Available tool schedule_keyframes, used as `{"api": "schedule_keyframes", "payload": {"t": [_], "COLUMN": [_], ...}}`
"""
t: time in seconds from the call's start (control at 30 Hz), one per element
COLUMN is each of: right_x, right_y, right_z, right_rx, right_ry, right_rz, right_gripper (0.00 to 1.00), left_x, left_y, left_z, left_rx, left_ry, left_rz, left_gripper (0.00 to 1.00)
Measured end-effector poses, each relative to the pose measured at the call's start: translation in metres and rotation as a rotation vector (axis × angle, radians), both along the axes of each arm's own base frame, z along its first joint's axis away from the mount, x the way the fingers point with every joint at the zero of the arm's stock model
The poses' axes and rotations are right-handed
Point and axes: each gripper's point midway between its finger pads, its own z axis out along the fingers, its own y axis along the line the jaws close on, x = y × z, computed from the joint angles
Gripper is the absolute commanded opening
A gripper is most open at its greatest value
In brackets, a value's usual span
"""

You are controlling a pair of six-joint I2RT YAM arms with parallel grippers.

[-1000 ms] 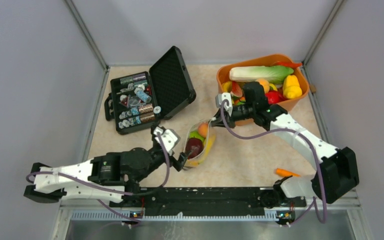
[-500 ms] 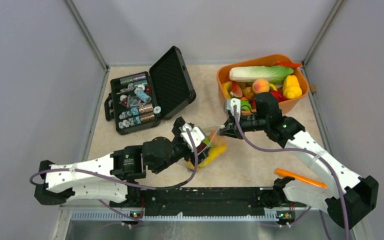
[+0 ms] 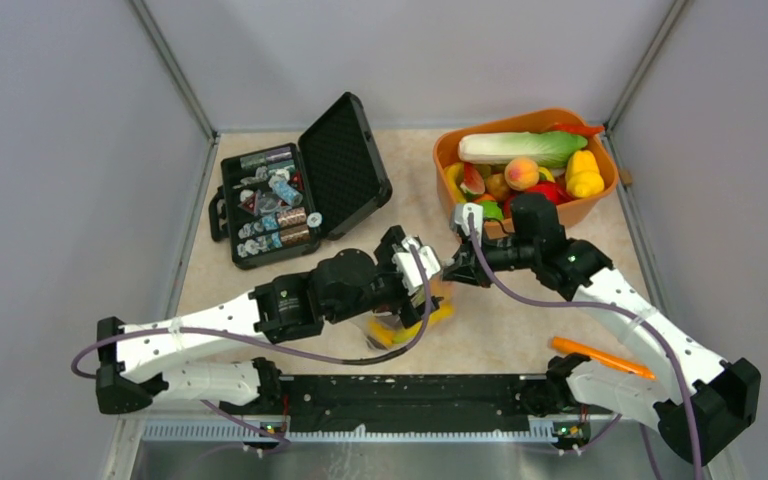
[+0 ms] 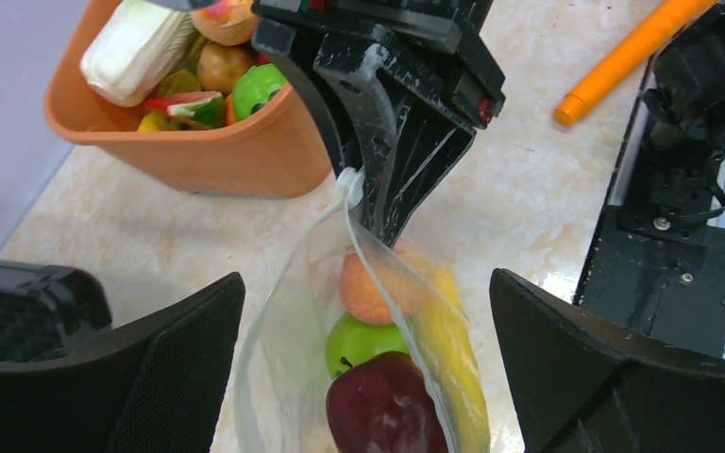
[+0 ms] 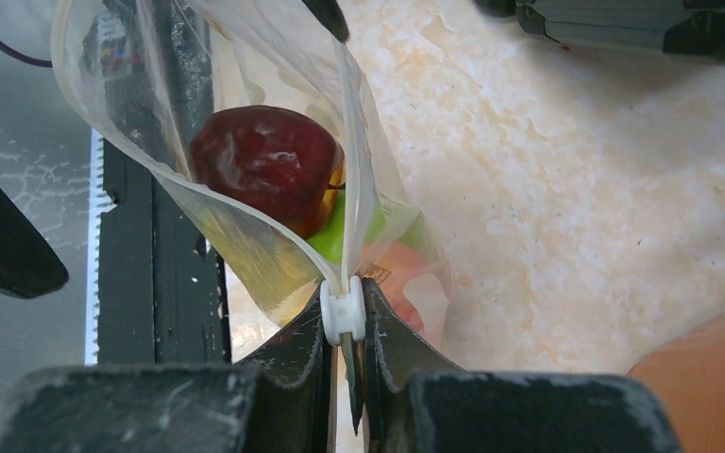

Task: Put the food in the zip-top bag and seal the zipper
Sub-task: Zip the zipper food storage bag at the center of the board.

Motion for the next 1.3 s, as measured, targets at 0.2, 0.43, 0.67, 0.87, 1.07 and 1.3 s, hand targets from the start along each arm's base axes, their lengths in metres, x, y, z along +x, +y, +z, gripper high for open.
{"api": "schedule_keyframes", "payload": {"t": [0.2,0.43,0.67,0.87,1.07,1.3], "right_x": [-0.002,-0.005,-0.006,-0.009,-0.012,-0.01], "right_y": [0.0,-0.001,-0.001,0.001,-0.002,-0.005], "right_z": [0.003,0.005,0.005,0.007,0.008,0.018], "right_rx": [0.009,0.016,0.018,0.031,0.047,0.066], "right_ry": [-0.008,-0.013,-0.016,-0.017,-0.034,-0.072], "right_rz": [0.006,0.015,0.022,0.038,0.029,-0.009], "right_gripper": [0.0,0.0,0.0,0.0,0.27,0.4], "left_x": [0.014,0.028,0.027,0.022,0.018,0.015], "left_y": [-0.006,-0.006,0.001,0.008,0.007,0.01], "left_z": [-0.01,-0.027,-0.023,-0.024,-0.03,-0.044], "left_rx": [0.027,0.091,0.088,0.075,0.08,0.112], "left_ry": [0.026,0.017,0.013,0.034,0.051,0.072], "left_rz": [0.009,0.059,0.066,0.065,0.049,0.046], "left_gripper": [0.99,0.87,0.41,0.11,0.0,0.0]}}
